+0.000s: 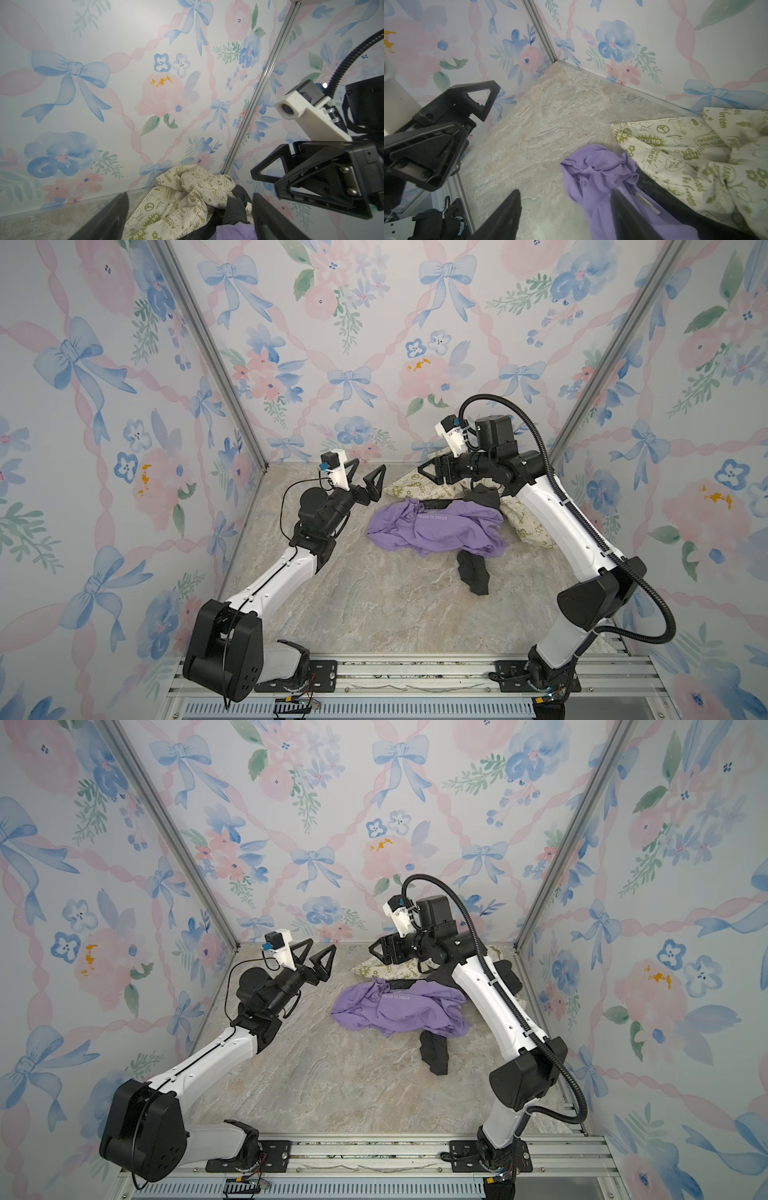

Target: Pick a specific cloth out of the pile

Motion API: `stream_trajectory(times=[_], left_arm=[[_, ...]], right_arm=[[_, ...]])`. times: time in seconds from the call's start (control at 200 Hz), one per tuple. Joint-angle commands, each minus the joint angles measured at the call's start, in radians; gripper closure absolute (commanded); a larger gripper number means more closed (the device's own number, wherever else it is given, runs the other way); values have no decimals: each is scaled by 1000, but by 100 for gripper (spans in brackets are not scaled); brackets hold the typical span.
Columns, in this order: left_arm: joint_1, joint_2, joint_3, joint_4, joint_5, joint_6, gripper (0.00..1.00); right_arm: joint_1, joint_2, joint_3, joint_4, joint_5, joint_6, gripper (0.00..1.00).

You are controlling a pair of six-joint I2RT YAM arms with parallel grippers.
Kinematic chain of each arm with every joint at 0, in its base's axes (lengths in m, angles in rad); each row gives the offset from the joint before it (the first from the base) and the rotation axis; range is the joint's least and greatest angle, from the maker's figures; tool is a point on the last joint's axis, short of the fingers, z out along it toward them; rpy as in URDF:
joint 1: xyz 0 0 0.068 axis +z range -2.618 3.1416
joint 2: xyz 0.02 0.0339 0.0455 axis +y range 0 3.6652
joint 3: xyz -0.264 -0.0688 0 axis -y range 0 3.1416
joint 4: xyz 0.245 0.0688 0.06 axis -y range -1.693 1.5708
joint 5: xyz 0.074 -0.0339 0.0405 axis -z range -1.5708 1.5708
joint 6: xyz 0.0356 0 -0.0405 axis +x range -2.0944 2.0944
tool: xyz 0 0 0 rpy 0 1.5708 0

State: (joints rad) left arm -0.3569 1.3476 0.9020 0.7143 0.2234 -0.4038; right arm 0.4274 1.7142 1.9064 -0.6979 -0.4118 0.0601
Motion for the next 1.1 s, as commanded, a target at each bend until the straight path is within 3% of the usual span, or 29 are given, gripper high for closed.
stream_trajectory(times=[0.0,0.3,0.445,0.765,1.095], left_arm=[[-32,50,80,-110,59,81,9],[-195,247,296,-477,36,321,12],[-249,358,377,-578,46,323,19],[-372,528,467,-659,17,343,27],[-409,662,551,-746,-23,319,38]], right_arm=[[-44,-90,-64,-24,103,-39,27],[-145,-234,-261,125,303,83,23],[-173,-270,-290,164,324,109,19],[-183,-292,-296,102,320,39,1],[-184,-309,-299,73,327,17,0]])
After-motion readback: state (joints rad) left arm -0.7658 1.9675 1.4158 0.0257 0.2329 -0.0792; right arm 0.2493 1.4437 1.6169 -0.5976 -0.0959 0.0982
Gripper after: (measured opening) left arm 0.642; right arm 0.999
